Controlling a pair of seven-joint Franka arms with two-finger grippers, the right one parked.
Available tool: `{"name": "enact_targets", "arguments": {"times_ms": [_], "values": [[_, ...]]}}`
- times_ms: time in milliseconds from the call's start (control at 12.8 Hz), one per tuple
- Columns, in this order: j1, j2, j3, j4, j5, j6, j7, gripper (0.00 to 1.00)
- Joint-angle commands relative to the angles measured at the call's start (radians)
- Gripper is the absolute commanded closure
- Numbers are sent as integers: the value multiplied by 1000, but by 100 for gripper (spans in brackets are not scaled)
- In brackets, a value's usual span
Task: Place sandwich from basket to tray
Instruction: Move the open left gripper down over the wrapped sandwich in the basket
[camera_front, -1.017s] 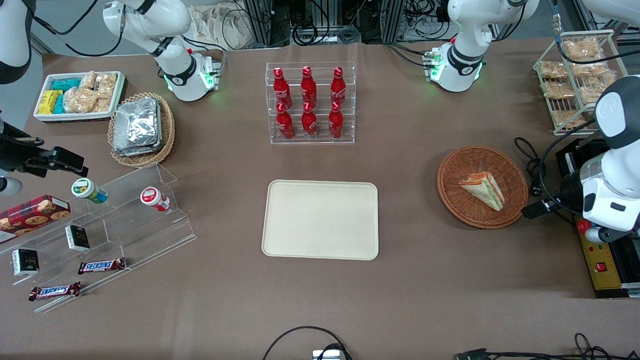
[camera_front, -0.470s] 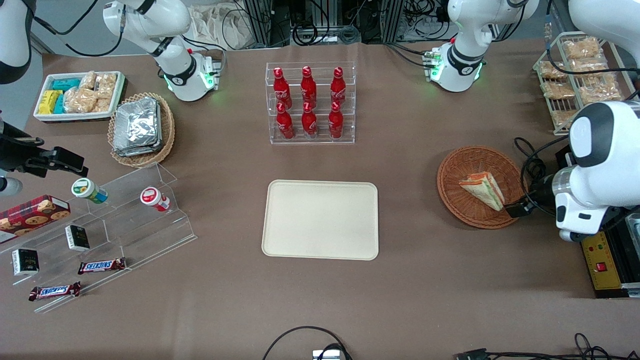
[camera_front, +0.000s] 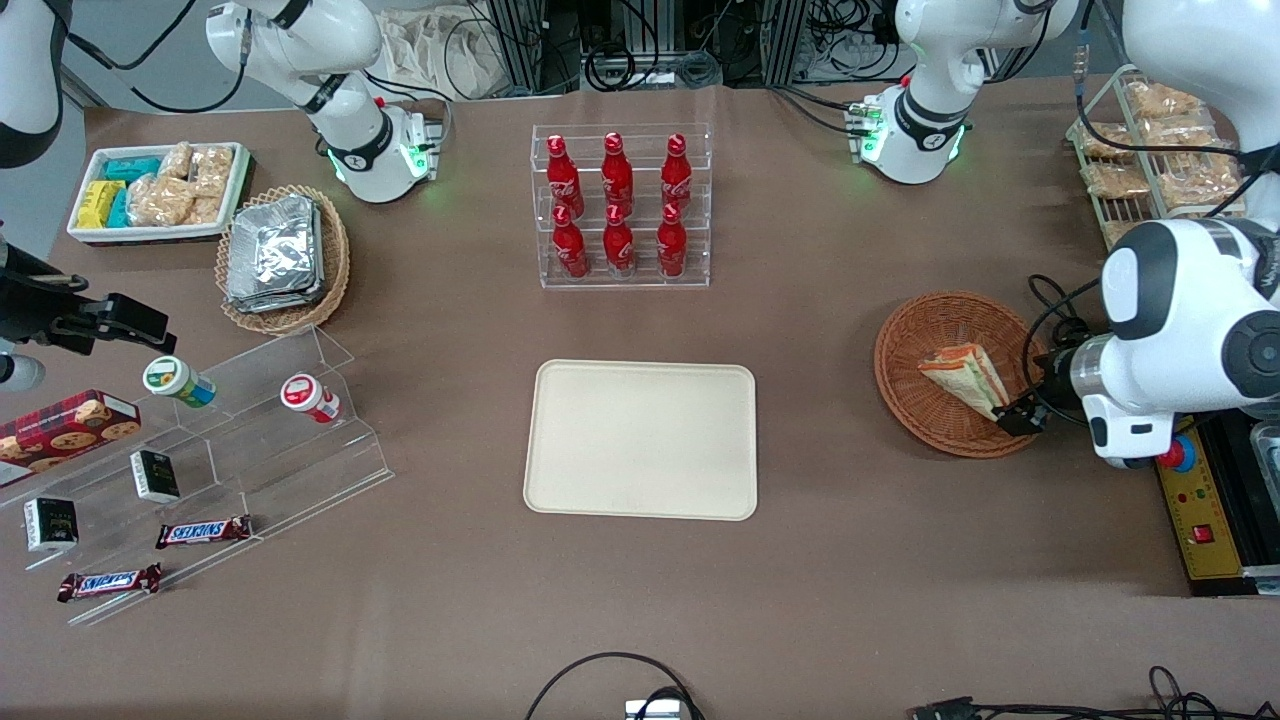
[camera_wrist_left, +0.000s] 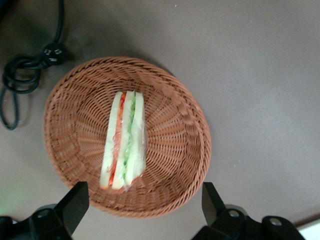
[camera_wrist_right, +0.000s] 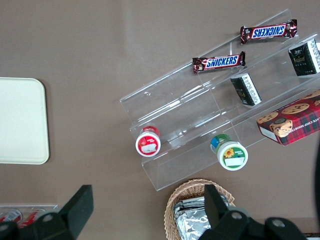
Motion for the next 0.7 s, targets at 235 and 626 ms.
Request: {"name": "enact_targets", "arguments": {"times_ms": [235,626], "values": [[-3,-136,2,-371,6,356,-36,0],[6,-110,4,-420,1,413,-36,0]]}}
